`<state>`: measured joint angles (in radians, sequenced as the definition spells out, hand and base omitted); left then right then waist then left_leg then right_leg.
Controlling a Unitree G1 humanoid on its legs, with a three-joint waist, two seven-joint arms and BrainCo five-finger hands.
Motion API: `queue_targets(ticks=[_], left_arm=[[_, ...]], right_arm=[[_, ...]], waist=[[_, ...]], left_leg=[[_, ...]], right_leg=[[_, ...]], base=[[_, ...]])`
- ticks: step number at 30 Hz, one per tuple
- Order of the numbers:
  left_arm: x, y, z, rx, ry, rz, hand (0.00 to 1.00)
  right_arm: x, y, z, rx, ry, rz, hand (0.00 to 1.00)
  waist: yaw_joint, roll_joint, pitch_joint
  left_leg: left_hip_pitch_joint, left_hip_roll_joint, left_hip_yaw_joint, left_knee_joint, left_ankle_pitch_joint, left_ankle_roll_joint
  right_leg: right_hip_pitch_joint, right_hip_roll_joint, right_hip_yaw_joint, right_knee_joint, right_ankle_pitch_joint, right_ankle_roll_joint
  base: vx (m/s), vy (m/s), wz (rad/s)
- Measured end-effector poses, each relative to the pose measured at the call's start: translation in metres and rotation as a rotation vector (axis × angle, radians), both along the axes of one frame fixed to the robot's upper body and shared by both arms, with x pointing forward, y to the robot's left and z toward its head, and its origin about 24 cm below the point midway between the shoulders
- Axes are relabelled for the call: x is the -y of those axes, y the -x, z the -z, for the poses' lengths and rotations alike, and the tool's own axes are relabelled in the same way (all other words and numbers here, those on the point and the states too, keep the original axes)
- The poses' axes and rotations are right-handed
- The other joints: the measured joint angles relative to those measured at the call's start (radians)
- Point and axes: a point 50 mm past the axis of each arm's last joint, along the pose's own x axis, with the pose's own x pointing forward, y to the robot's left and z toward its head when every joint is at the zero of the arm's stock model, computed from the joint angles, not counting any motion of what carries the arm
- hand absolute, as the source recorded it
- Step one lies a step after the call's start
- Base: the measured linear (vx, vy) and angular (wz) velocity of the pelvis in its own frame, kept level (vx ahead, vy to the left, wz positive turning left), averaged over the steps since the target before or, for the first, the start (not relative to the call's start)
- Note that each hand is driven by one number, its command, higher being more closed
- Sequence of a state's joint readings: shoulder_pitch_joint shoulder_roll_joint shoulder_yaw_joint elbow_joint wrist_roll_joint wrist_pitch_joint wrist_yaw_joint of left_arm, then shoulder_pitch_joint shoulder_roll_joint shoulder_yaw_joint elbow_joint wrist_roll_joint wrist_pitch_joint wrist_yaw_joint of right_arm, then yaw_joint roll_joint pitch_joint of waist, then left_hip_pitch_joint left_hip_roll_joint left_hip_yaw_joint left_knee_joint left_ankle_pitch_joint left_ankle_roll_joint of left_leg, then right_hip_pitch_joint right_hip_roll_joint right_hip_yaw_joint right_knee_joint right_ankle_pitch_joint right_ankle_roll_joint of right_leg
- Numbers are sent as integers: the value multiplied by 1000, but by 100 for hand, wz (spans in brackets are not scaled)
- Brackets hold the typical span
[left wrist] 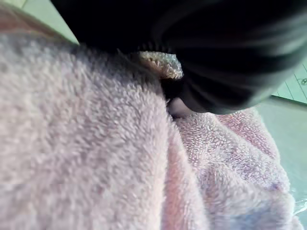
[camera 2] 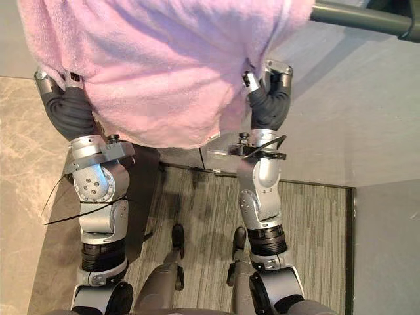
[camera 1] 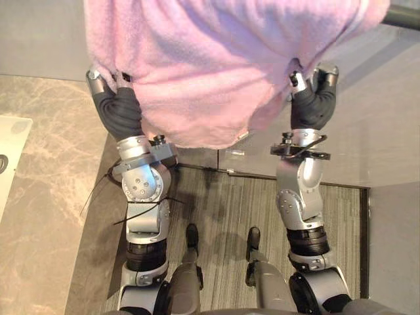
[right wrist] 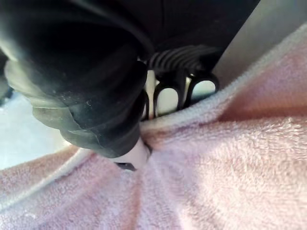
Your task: Organize washtable
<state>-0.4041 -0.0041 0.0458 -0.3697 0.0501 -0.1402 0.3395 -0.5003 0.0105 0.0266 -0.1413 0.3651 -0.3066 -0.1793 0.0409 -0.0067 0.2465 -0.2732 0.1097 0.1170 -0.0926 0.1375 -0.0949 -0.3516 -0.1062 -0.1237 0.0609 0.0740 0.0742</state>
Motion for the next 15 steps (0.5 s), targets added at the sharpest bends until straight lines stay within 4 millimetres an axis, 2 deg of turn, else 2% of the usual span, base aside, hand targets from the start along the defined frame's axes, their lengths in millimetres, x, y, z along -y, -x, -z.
queue_targets(ticks=[5,7,9,15], left_arm=[[8,1,4,-18,-54,61,100],[11,1,11,-41,-65,95,100],[12,2,13,-52,-81,113,100],[16,8,24,-82,-95,203,100]], right_arm=[[18,1,18,-55,23,50,100],[24,3,27,-84,34,66,100],[29,6,34,-103,48,78,100],[38,19,50,-143,67,93,100]], waist=[[-4,0,0],[-22,-1,-1],[-27,-1,-1],[-26,-6,-5]], left_leg=[[30,-1,21,-1,-1,0],[42,0,23,-1,-1,0],[48,0,26,-1,-3,2],[79,2,54,-1,-11,3]], right_leg=[[25,2,19,-13,7,1],[38,3,19,-14,7,1],[42,3,21,-14,7,1],[58,7,46,-15,8,2]], base=[[11,2,-10],[0,0,0],[-1,3,-2],[6,5,-13]])
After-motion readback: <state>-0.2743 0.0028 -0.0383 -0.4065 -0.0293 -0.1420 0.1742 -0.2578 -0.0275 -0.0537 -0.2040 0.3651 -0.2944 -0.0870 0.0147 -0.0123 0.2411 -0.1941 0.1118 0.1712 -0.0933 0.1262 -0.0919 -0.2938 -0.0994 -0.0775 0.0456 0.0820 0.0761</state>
